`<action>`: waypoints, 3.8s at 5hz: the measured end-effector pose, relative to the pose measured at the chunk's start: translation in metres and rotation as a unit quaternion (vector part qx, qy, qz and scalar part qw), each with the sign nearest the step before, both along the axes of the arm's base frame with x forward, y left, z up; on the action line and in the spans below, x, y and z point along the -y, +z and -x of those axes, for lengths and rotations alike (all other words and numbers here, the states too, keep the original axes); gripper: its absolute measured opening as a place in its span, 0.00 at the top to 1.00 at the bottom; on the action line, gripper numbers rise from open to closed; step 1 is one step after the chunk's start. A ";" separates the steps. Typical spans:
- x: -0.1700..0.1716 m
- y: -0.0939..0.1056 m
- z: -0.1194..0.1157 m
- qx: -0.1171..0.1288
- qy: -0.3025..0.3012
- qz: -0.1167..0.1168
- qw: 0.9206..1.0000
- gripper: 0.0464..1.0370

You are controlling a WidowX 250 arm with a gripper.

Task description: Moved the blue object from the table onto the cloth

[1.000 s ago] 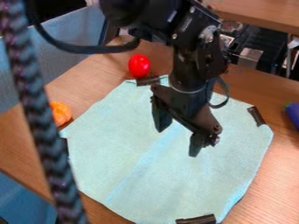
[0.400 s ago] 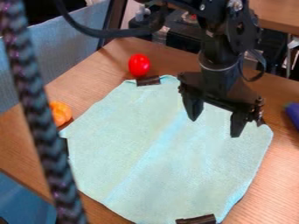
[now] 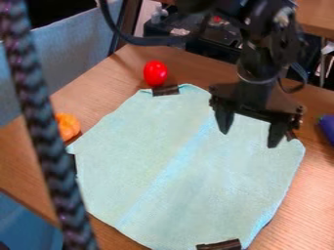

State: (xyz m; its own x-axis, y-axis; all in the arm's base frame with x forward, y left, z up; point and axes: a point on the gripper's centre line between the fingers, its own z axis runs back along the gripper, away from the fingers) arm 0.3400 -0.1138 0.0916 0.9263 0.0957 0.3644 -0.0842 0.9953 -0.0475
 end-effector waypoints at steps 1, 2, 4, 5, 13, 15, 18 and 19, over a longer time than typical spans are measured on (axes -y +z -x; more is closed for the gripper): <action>0.028 -0.001 -0.016 0.058 0.042 0.026 0.997 0.04; 0.048 0.000 -0.033 0.100 0.110 0.087 0.985 0.04; 0.087 -0.011 -0.062 0.128 0.174 0.106 0.971 0.04; 0.100 -0.020 -0.085 0.129 0.201 0.114 0.964 0.04; 0.091 -0.057 -0.126 0.097 0.349 0.071 0.929 0.29; 0.071 -0.007 -0.095 0.114 0.325 0.127 0.930 0.29; 0.007 -0.003 -0.027 0.131 0.289 0.119 0.941 0.29; -0.005 -0.016 -0.033 0.123 0.286 0.107 0.944 0.29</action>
State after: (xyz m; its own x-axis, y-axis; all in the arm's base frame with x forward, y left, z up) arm 0.3734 -0.1084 0.0752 0.5904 0.6503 0.4781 -0.5655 0.7559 -0.3299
